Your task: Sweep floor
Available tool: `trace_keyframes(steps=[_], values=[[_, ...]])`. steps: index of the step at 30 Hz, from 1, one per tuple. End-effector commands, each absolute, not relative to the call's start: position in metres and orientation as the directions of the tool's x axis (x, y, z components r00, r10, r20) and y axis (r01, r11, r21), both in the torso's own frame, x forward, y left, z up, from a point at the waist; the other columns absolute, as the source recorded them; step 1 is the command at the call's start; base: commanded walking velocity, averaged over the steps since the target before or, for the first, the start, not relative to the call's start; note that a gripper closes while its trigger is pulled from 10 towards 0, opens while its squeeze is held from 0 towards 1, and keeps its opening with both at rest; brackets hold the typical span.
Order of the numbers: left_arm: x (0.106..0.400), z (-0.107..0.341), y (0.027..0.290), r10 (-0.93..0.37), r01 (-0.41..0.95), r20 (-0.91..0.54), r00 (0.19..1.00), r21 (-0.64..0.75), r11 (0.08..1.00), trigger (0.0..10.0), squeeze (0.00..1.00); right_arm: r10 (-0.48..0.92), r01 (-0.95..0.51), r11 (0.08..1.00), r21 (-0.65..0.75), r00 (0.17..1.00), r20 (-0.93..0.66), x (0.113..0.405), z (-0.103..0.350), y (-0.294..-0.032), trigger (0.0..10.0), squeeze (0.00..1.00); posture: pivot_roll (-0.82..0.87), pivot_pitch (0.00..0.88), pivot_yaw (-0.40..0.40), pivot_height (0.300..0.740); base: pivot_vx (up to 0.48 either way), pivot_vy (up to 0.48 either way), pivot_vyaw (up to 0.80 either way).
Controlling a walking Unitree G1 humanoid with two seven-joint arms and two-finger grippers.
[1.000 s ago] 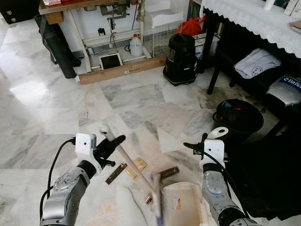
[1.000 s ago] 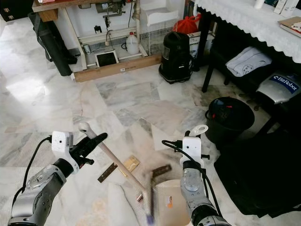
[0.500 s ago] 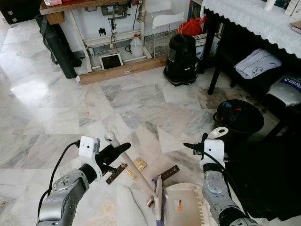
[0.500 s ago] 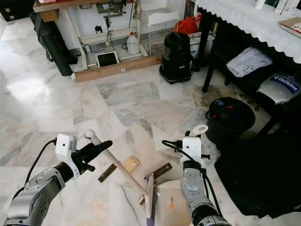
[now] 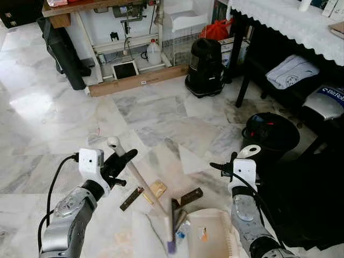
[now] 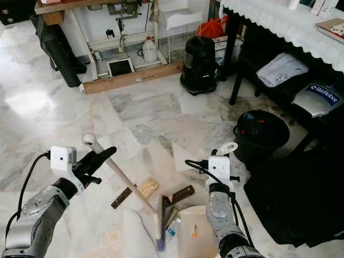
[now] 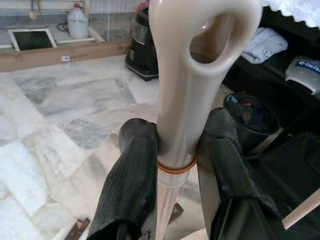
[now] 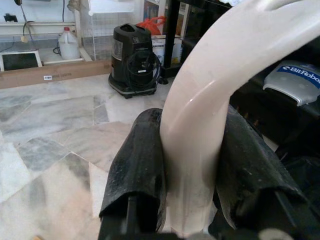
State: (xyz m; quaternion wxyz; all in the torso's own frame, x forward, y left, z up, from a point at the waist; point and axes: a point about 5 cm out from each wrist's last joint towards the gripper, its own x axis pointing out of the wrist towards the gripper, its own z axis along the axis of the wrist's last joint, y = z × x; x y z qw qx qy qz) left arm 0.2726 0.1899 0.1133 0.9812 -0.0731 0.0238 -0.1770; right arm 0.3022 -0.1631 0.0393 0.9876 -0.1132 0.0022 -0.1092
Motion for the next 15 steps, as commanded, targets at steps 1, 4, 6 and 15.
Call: trace_keyframes(steps=[1,4,6,15], values=[[0.269,0.12,0.196,-0.342,0.34,-0.006,0.94,-0.098,0.935,10.0,0.0,-0.209,0.203,0.954,-0.221,0.978,-0.004,0.303,0.037,-0.159,10.0,0.0,0.17,0.103,0.065,0.74,0.0,0.0,0.0],[0.267,0.114,0.196,-0.366,0.364,-0.046,0.929,-0.051,0.93,10.0,0.0,-0.21,0.204,0.954,-0.221,0.978,-0.004,0.303,0.037,-0.159,10.0,0.0,0.17,0.103,0.065,0.74,0.0,0.0,0.0],[0.266,0.109,0.195,-0.389,0.389,-0.08,0.918,-0.017,0.921,10.0,0.0,-0.21,0.204,0.954,-0.221,0.978,-0.004,0.303,0.037,-0.159,10.0,0.0,0.17,0.103,0.065,0.74,0.0,0.0,0.0],[0.263,0.093,0.186,-0.444,0.451,-0.155,0.882,0.007,0.893,10.0,0.0,-0.21,0.204,0.953,-0.222,0.978,-0.003,0.303,0.037,-0.16,10.0,0.0,0.17,0.105,0.063,0.74,0.0,0.0,0.0]])
